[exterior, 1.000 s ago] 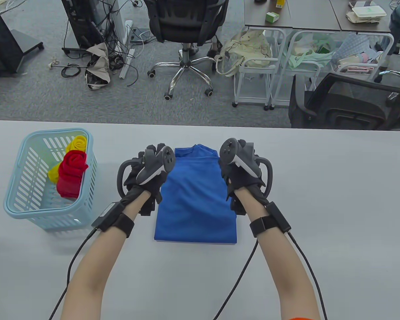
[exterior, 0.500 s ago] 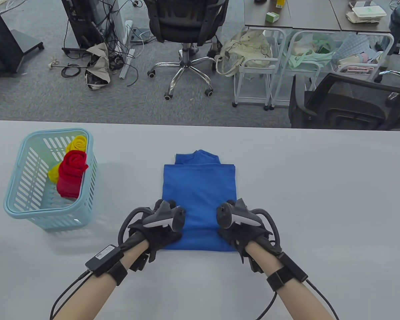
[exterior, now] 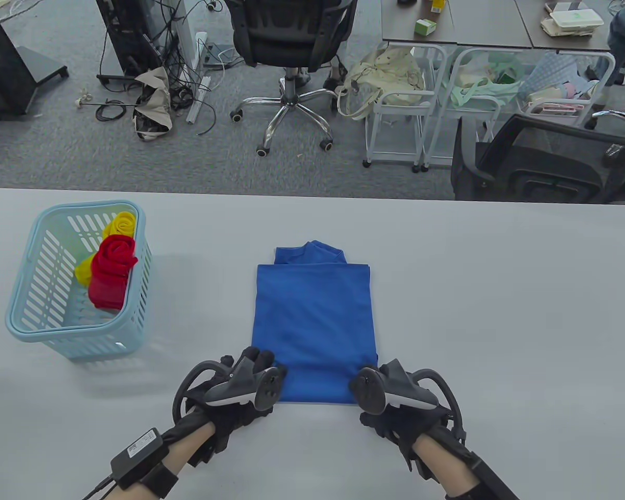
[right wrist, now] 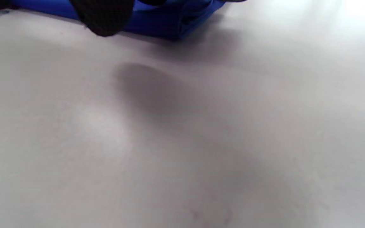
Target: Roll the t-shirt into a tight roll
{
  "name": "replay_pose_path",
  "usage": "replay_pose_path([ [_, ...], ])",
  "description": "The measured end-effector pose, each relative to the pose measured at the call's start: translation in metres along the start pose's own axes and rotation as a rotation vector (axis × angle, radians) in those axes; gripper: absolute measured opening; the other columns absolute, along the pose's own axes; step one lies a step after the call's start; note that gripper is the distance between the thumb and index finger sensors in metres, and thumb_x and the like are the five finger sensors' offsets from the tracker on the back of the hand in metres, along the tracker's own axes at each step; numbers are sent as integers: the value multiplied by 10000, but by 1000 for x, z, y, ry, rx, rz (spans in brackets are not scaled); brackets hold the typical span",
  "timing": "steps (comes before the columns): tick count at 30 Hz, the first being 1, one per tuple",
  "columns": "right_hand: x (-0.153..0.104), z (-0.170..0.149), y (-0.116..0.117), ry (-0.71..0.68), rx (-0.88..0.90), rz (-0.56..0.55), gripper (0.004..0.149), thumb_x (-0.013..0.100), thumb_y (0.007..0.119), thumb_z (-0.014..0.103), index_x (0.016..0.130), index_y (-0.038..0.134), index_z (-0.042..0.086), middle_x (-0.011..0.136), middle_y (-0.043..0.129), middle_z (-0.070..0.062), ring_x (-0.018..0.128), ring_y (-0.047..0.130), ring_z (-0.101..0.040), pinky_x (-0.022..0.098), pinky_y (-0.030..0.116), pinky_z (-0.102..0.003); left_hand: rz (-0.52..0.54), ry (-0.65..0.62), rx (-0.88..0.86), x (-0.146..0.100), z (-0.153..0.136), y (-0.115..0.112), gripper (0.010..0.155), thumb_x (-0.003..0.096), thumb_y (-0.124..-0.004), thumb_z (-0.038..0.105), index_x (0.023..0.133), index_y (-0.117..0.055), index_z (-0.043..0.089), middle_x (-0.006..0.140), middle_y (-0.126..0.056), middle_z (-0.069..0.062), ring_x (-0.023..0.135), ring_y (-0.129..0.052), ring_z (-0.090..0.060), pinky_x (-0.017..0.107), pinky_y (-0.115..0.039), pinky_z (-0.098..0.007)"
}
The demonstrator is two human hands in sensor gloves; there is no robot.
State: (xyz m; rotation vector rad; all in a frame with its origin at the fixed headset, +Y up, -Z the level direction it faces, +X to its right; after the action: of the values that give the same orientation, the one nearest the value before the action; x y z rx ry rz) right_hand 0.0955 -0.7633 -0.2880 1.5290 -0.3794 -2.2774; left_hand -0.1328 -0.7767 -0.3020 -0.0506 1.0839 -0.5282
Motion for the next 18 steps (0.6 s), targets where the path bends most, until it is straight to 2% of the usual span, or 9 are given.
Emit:
replay_pose_path([
  [3,3,-6,-4,38,-93,-58,669,553,762,443,1118,450,266,1164,415,-123,1044,570,-381,735,482,-580,130,29,149,-6,8,8,733,443,-648,616,1102,-423,387,1217,-482,2,1108,-620,-249,813,-567,-524],
  [5,10,-7,6,22,-89,-21,675,542,792,441,1100,460,256,1144,434,-114,1016,609,-353,730,498,-573,168,27,151,-3,10,7,676,448,-635,587,1067,-470,372,1150,-585,39,1037,-714,-204,798,-615,-489],
  [6,10,-8,6,23,-69,-32,663,556,757,445,1092,411,266,1134,401,-113,1000,588,-351,732,497,-560,190,22,122,-2,9,9,648,450,-653,573,1048,-503,372,1119,-625,42,1008,-738,-204,790,-622,-490],
  [8,13,-9,5,22,-70,-60,576,576,763,403,1059,475,279,1121,449,-101,979,629,-337,728,513,-556,220,25,126,0,8,10,566,459,-677,545,994,-572,388,1069,-687,75,951,-798,-180,777,-649,-479],
  [10,14,-7,2,12,-97,-112,442,609,700,361,1015,538,290,1092,513,-84,946,681,-311,718,543,-543,281,16,159,-2,9,12,469,470,-677,518,924,-651,405,989,-778,109,878,-865,-166,762,-686,-462],
  [12,14,-4,0,0,-102,-107,406,613,678,340,1000,570,285,1078,542,-81,929,702,-301,714,552,-540,300,-2,169,-5,9,15,440,458,-683,521,886,-705,417,935,-845,128,830,-920,-141,751,-713,-456],
  [15,3,0,-6,-83,-28,-68,392,580,695,334,964,655,264,1023,655,-70,857,801,-280,675,628,-521,213,-77,-45,-14,-3,19,430,448,-703,522,856,-770,404,887,-904,114,782,-966,-137,736,-732,-462],
  [16,-6,-1,-14,-145,86,-46,388,578,697,341,955,685,252,1002,695,-72,827,838,-272,656,659,-513,161,-105,-175,-19,-11,19,426,454,-705,520,853,-786,396,878,-916,103,775,-972,-139,734,-732,-467],
  [18,-15,-4,-22,-177,202,-54,387,583,691,346,951,709,227,979,726,-86,794,861,-282,637,675,-514,118,-127,-336,-23,-24,18,427,466,-702,516,859,-798,379,881,-919,81,778,-967,-160,737,-720,-480],
])
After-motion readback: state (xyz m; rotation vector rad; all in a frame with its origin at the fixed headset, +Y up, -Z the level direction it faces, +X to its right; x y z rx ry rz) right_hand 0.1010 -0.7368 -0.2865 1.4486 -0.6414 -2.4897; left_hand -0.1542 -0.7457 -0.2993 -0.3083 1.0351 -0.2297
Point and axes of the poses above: the tracker on the back of each hand, its own z axis roughly to the thumb side, its own x axis roughly from the wrist to the fingertips, y = z × x, the point moved 4 cm from there along x, roughly from the wrist to the fingertips
